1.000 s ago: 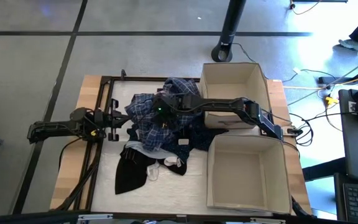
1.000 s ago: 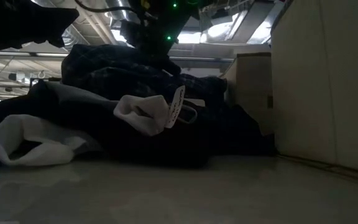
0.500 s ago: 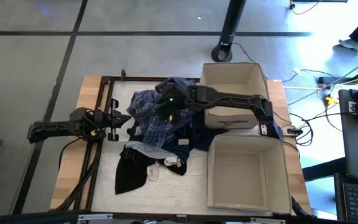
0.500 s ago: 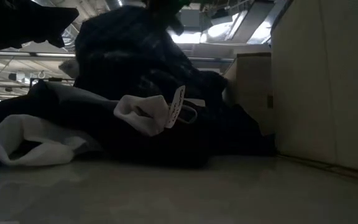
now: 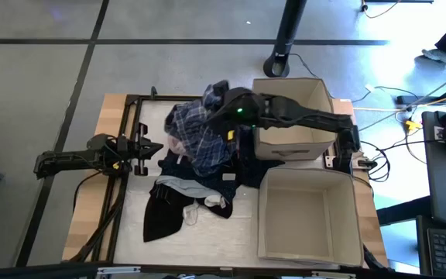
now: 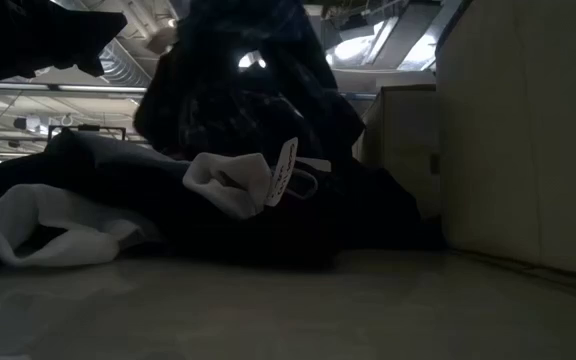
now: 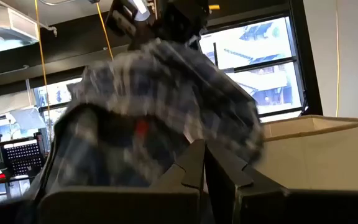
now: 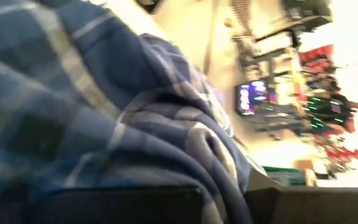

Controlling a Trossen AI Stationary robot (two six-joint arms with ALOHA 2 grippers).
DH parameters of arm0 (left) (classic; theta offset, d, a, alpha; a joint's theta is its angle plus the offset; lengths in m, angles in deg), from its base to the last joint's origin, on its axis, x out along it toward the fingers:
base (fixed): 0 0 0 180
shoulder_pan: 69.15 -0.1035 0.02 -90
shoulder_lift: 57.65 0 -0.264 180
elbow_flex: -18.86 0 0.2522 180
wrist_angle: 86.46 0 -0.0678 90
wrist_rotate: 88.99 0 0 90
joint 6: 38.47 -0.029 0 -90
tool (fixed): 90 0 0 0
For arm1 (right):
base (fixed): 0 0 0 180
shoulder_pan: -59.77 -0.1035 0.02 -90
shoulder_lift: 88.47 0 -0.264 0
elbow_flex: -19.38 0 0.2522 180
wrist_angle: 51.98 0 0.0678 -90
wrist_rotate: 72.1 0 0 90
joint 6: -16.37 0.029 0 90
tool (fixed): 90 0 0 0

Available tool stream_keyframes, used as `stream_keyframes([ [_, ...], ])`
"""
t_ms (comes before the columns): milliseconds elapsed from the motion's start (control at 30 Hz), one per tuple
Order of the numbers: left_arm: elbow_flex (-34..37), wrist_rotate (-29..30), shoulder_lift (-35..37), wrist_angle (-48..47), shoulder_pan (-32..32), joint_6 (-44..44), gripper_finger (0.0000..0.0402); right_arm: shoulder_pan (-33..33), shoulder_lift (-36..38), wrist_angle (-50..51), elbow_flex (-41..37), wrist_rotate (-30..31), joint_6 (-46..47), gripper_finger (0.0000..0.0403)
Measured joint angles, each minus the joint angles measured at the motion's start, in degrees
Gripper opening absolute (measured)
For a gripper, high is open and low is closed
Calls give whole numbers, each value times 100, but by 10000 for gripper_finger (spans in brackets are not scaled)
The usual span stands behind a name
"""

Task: Sort clothes
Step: Put the blue checkered polo into the top laundry organizer

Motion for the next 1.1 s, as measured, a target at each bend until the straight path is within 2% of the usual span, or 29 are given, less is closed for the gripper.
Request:
stream_keyframes([
  [500,0,0,0,-121,0,40,5,95,1199,-454,0,1478,-471,4],
  [767,0,0,0,-121,0,40,5,377,1962,-666,0,1994,-517,5],
  [967,0,0,0,-121,0,40,5,417,2561,-1341,0,2524,-1155,5],
  [1100,0,0,0,-121,0,40,5,413,2924,-1512,2,2746,-1242,5],
])
